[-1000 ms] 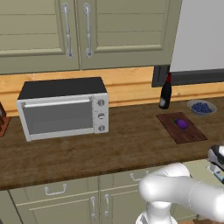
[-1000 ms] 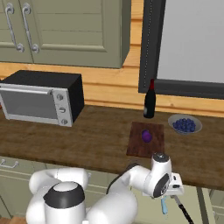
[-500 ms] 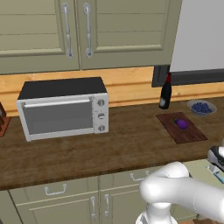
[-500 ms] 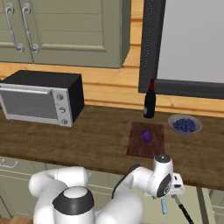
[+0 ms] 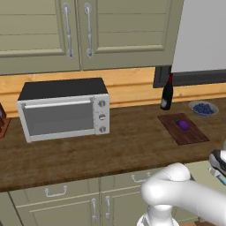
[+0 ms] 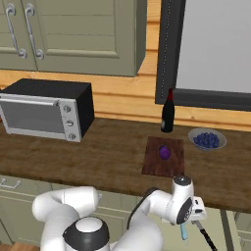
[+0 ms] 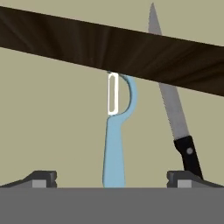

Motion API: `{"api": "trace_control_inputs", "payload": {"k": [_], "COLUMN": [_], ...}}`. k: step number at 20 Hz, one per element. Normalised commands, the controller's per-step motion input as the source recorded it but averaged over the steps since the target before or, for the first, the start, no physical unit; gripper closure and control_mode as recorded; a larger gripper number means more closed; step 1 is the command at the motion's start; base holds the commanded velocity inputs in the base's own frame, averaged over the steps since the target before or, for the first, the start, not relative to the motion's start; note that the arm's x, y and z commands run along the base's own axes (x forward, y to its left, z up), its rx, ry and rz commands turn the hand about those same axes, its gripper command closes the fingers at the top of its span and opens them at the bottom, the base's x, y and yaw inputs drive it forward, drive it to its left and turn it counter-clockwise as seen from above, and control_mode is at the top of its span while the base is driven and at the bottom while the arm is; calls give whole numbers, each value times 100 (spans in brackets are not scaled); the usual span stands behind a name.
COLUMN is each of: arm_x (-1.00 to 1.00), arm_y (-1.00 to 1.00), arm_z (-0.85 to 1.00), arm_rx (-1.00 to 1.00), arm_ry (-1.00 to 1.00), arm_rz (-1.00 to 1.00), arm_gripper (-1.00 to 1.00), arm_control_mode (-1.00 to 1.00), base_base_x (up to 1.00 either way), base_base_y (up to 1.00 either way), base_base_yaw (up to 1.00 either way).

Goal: Place the appropriate cutting tool for cutting the eggplant skin on the cutting board.

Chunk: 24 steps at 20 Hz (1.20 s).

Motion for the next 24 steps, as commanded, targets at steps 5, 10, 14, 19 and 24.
{"api": "trace_control_inputs", "payload": {"k": [5,10,14,19,24], "arm_x": [0,0,0,0,0], "arm_y": [0,-6,-5,0,0], "arm_z": [-2,-11,-11,-8,-8], "arm_rx": [0,0,0,0,0], "arm_ry": [0,0,0,0,0], "arm_rz": [0,0,0,0,0], "arm_gripper": [-100,-100,-100,-100,-100], "arm_control_mode": [-100,-100,-100,-100,-100], "base_base_x": [0,0,0,0,0], "base_base_y": [0,0,0,0,0], "base_base_yaw": [0,0,0,0,0]}}
